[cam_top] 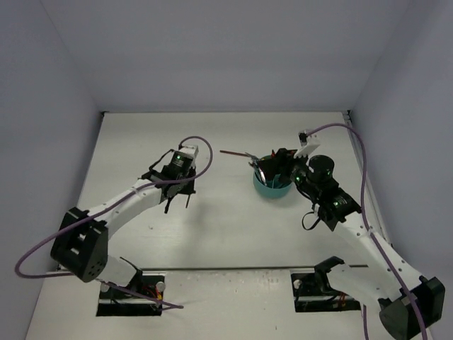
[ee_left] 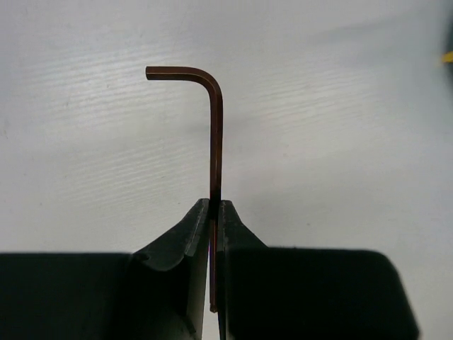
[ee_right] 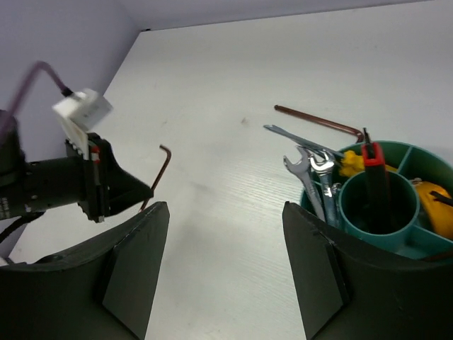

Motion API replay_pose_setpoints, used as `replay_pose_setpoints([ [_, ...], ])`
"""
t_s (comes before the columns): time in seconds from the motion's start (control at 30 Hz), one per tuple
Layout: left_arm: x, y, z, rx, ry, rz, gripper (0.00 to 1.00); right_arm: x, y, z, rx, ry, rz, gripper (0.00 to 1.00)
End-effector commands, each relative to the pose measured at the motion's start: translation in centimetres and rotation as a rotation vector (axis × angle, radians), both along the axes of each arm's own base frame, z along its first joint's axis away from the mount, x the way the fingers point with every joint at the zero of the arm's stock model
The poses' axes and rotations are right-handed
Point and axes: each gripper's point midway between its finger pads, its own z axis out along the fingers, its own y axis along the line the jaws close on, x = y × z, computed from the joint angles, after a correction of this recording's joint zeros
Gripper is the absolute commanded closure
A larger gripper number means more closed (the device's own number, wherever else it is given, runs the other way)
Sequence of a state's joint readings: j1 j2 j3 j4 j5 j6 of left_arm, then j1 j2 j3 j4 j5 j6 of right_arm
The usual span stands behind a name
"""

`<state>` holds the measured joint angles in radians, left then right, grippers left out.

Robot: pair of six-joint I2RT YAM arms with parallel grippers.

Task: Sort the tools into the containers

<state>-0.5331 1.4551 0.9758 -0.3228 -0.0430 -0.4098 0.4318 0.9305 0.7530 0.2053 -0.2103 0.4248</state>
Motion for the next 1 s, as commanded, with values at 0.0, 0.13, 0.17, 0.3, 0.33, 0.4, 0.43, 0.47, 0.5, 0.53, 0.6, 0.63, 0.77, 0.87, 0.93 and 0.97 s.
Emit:
replay_pose_setpoints([
  [0.0,1.7,-3.0,8.0,-0.204,-0.318,-0.095,1.0,0.3,2.6,5.2,0.105,-0.115,0.056,0.37],
  [0.13,-0.5,-4.7,11.3,-0.29,-0.444,-0.191,1.0,-0.1,5.4,6.4,0.156,-0.12,0.114,0.37],
  [0.17,-1.0,-5.2,11.9,-0.308,-0.465,-0.214,1.0,-0.1,6.1,6.6,0.162,-0.123,0.125,0.37],
  [0.3,-3.0,-6.8,14.4,-0.37,-0.523,-0.285,1.0,-0.5,9.3,7.0,0.181,-0.124,0.185,0.37],
  [0.33,-3.4,-7.1,15.0,-0.384,-0.532,-0.297,1.0,-0.4,9.8,6.9,0.181,-0.12,0.19,0.37],
  [0.4,-4.2,-7.6,16.1,-0.413,-0.55,-0.319,1.0,-0.5,10.9,7.5,0.19,-0.125,0.213,0.37],
  [0.43,-4.8,-7.8,16.9,-0.427,-0.565,-0.333,1.0,-0.5,11.5,7.5,0.19,-0.126,0.22,0.37],
  [0.47,-5.2,-8.0,17.4,-0.438,-0.576,-0.342,1.0,-0.5,12.0,7.6,0.19,-0.13,0.224,0.37],
  [0.5,-5.5,-8.2,17.8,-0.446,-0.585,-0.349,1.0,-0.4,12.4,7.7,0.189,-0.134,0.228,0.37],
  [0.53,-5.7,-8.3,18.1,-0.45,-0.59,-0.355,1.0,-0.4,12.6,7.4,0.185,-0.127,0.229,0.37],
  [0.6,-6.3,-8.6,18.5,-0.462,-0.596,-0.373,1.0,-0.1,13.4,7.2,0.179,-0.121,0.234,0.38],
  [0.63,-6.4,-8.6,18.7,-0.466,-0.599,-0.378,1.0,0.0,13.8,7.1,0.178,-0.12,0.237,0.38],
  [0.77,-7.1,-9.1,18.9,-0.475,-0.603,-0.402,1.0,0.2,15.1,6.7,0.171,-0.112,0.25,0.4],
  [0.87,-7.3,-9.0,19.1,-0.478,-0.613,-0.401,1.0,0.3,15.6,6.5,0.168,-0.11,0.252,0.43],
  [0.93,-7.4,-8.9,19.3,-0.48,-0.62,-0.401,1.0,0.4,15.9,6.2,0.164,-0.106,0.252,0.48],
  [0.97,-7.4,-8.9,19.4,-0.482,-0.622,-0.402,1.0,0.4,16.1,6.3,0.165,-0.107,0.255,0.49],
])
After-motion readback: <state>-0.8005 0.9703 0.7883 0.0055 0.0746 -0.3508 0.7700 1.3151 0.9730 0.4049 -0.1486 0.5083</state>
